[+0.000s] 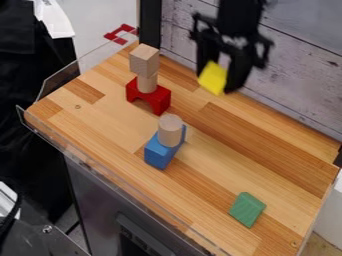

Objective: Put the yellow triangle block to the right side of the table

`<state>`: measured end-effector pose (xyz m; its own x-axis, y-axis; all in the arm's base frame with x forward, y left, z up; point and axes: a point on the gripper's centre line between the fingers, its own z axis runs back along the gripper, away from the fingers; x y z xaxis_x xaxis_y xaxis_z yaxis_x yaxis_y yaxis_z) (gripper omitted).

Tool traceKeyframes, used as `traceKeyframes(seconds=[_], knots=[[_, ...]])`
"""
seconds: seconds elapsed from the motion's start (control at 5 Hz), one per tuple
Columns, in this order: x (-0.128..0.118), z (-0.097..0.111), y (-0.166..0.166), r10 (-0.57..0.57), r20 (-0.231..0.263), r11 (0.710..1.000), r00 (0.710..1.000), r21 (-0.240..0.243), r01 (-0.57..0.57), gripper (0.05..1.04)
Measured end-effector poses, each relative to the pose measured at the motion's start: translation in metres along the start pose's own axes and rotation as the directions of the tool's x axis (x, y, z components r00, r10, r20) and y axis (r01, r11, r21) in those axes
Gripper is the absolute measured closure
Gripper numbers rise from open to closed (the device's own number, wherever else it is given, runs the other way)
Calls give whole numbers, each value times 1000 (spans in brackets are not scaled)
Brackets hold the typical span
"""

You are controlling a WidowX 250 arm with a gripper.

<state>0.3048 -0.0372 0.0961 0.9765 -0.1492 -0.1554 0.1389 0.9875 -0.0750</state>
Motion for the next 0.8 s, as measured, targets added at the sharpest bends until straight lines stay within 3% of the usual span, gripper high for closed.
traceKeyframes(seconds=[0.2,0.6,0.8], knots=[[22,-23,-23,-61,-75,998,995,23,63,502],[57,-49,-57,-130,-104,990,986,39,134,501],[59,-56,-71,-152,-80,988,985,24,154,501]])
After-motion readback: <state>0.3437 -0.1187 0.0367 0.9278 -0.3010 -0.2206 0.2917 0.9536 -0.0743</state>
